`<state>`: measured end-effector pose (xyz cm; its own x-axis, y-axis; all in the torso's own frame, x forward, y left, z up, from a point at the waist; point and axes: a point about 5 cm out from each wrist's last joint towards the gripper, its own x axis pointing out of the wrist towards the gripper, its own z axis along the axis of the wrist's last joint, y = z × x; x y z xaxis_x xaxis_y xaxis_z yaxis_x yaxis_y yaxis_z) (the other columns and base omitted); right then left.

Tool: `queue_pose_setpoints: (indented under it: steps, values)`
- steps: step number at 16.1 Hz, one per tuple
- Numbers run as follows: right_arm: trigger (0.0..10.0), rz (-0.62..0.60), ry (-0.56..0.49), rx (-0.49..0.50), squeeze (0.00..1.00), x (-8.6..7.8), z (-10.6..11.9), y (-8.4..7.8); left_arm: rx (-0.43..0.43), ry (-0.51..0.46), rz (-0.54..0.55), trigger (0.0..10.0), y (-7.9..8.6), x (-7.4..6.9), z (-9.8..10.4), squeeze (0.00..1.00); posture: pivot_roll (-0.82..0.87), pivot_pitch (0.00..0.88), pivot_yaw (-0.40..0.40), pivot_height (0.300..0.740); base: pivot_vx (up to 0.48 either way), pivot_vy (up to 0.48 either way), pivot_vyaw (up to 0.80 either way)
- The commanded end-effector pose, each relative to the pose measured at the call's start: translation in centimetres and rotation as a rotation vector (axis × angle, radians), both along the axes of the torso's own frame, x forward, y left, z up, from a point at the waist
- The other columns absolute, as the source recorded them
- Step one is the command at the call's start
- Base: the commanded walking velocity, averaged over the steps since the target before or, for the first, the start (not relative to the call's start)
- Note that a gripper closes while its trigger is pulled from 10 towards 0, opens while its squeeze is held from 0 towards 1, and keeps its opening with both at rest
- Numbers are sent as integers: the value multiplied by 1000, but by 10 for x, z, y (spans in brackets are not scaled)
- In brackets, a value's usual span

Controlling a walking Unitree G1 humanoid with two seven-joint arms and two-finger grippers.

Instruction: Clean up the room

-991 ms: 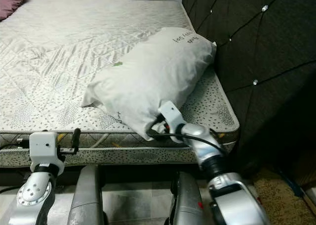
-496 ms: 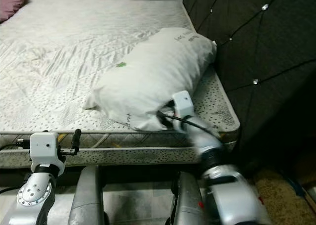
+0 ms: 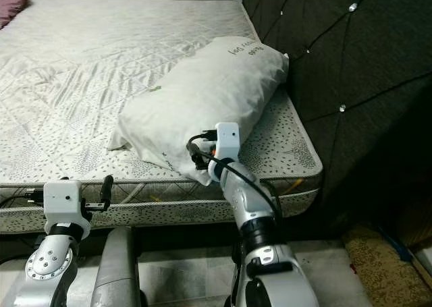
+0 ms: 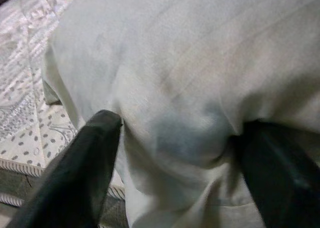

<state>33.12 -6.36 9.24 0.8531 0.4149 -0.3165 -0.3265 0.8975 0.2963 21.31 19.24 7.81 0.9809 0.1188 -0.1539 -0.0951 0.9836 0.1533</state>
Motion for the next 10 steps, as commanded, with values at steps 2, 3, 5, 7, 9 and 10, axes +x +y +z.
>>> queue_pose_setpoints:
  steps: [2, 3, 5, 7, 9, 10]
  values:
    - [0, 0, -29, -4, 0, 0, 9, 4, 0, -3, -5, 10000, -1, 1, 1, 0, 129, 0, -55, 529, 0, 0, 0]
    - [0, -5, -28, -9, 0, 0, 8, 3, 0, -4, -5, 10000, -1, 1, 2, 0, 129, 0, -55, 529, 0, 0, 0]
    - [941, 136, -63, -40, 0, -6, 11, 11, 0, -5, -6, 10000, -1, 2, 2, 0, 130, 0, -55, 529, 0, 0, 0]
    - [10000, 332, -39, -19, 702, -23, 6, -4, 0, -4, -3, 10000, -1, 1, 1, 0, 131, 0, -57, 529, 0, 0, 0]
    - [10000, 317, -41, -71, 1000, -26, 0, -30, 1, -1, 1, 10000, 1, 0, 1, 0, 123, 0, -59, 529, 0, 0, 0]
    - [10000, 284, -49, -92, 1000, -26, -1, -43, 1, 0, 2, 10000, 1, 0, 1, 0, 122, 0, -58, 529, 0, 0, 0]
